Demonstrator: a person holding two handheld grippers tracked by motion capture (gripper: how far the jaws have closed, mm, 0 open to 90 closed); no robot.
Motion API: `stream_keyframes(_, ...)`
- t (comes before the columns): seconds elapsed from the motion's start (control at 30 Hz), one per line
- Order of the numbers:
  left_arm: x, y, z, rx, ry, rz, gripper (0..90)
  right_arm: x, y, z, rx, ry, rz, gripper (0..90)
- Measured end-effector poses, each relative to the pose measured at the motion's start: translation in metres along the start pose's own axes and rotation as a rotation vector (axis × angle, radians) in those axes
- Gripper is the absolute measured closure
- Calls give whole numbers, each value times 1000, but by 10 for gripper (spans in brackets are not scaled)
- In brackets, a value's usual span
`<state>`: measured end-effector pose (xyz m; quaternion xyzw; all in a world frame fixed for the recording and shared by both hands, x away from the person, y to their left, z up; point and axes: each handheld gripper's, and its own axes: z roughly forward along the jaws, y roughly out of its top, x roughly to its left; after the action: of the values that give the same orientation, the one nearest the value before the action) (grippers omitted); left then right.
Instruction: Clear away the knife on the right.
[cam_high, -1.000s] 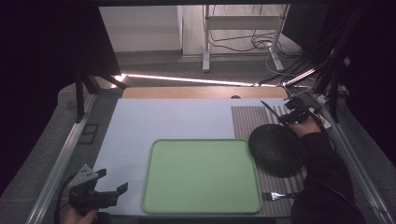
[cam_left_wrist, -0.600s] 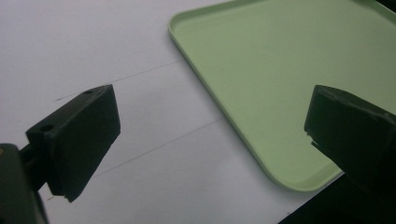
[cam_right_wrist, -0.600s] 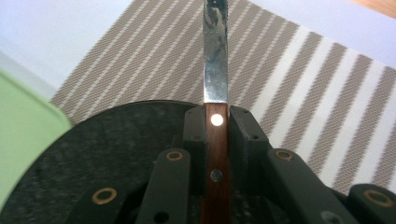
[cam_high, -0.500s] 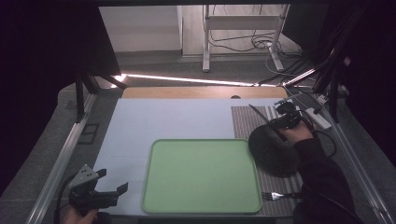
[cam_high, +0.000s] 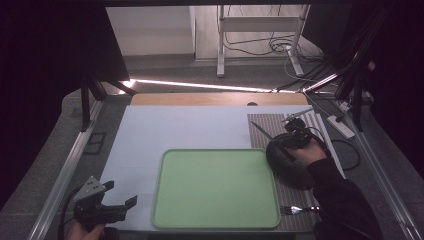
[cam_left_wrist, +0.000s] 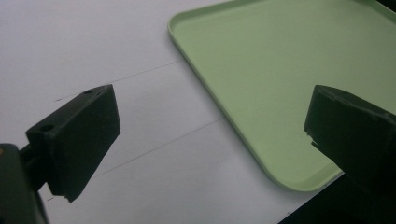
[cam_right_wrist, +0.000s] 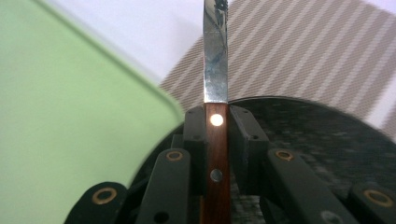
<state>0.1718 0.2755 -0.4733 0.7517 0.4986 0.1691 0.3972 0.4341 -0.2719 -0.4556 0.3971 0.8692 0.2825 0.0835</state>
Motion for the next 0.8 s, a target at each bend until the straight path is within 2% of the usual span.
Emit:
stream_keyframes(0.3, 0, 0, 0, -1, 0, -3, 35, 37, -6, 3, 4, 41, -40, 776)
stream_keyframes(0.53, 1, 0, -1, -4, -3, -6, 35, 64, -14, 2, 4, 54, -49, 776)
stream_keyframes(0.8, 1, 0, 0, -6, -5, -6, 35, 92, -25, 5, 37, 56, -59, 777)
